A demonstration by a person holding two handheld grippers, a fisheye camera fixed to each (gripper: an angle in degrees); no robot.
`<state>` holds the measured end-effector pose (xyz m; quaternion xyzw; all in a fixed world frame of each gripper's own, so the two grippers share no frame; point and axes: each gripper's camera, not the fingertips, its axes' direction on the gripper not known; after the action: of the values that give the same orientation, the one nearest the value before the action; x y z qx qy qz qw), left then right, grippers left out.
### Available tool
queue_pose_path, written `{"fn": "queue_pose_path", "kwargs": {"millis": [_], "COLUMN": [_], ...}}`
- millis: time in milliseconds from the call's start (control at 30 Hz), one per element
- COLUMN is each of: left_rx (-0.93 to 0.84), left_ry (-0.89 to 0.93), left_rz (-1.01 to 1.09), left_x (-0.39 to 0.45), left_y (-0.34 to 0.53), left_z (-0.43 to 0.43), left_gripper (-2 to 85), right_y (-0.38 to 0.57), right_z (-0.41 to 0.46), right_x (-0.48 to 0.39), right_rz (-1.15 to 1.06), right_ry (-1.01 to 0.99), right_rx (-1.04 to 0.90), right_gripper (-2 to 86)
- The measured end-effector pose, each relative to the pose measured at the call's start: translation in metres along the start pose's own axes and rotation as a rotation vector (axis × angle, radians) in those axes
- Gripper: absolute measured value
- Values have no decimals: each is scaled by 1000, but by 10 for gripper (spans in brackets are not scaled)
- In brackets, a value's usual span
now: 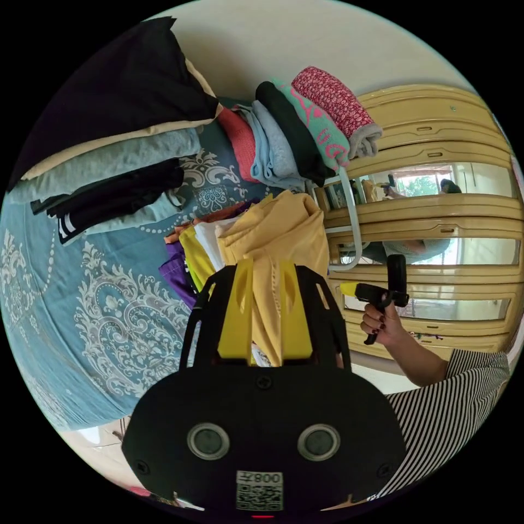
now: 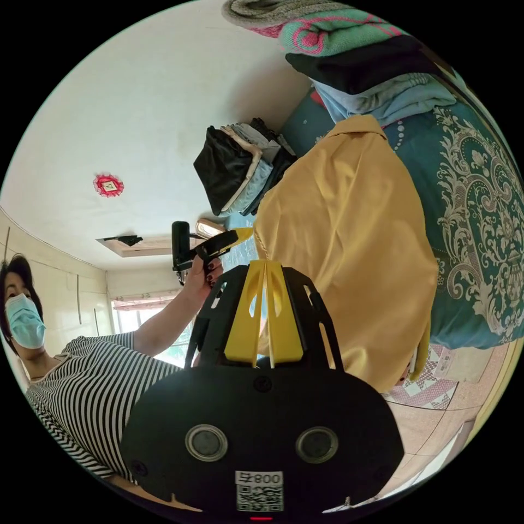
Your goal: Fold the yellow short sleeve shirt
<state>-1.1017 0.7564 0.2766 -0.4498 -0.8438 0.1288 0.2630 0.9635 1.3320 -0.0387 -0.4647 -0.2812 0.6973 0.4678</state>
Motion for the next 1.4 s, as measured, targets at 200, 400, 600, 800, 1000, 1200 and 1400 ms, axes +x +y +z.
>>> {"fn": "queue_pose_path", "kwargs": {"millis": [200, 400, 600, 800, 1000, 1200, 1400], "left_rx": [-49, -58, -64, -171, -153, -153, -171], "left_ry": [46, 151, 59, 14, -4, -10, 54], "left_rz": [99, 194, 283, 359, 396, 383, 435], "left_x": [15, 29, 38, 50, 66, 74, 99], "left_y": [-11, -14, -37, -59, -67, -79, -80], "left_z": [2, -8, -16, 3, -1, -3, -6], "left_gripper": [12, 16, 60, 63, 60, 47, 10], "right_y": [12, 23, 43, 77, 97, 113, 123], "right_z": [18, 34, 46, 58, 57, 48, 34], "right_x": [-28, -57, -80, -85, -92, -95, -101], "right_rz": [26, 68, 103, 183, 207, 217, 208], "right_ry": [31, 76, 86, 75, 93, 92, 118], "right_rx": [53, 134, 212, 267, 282, 310, 344], "right_gripper": [1, 1, 0, 1, 1, 3, 15]}}
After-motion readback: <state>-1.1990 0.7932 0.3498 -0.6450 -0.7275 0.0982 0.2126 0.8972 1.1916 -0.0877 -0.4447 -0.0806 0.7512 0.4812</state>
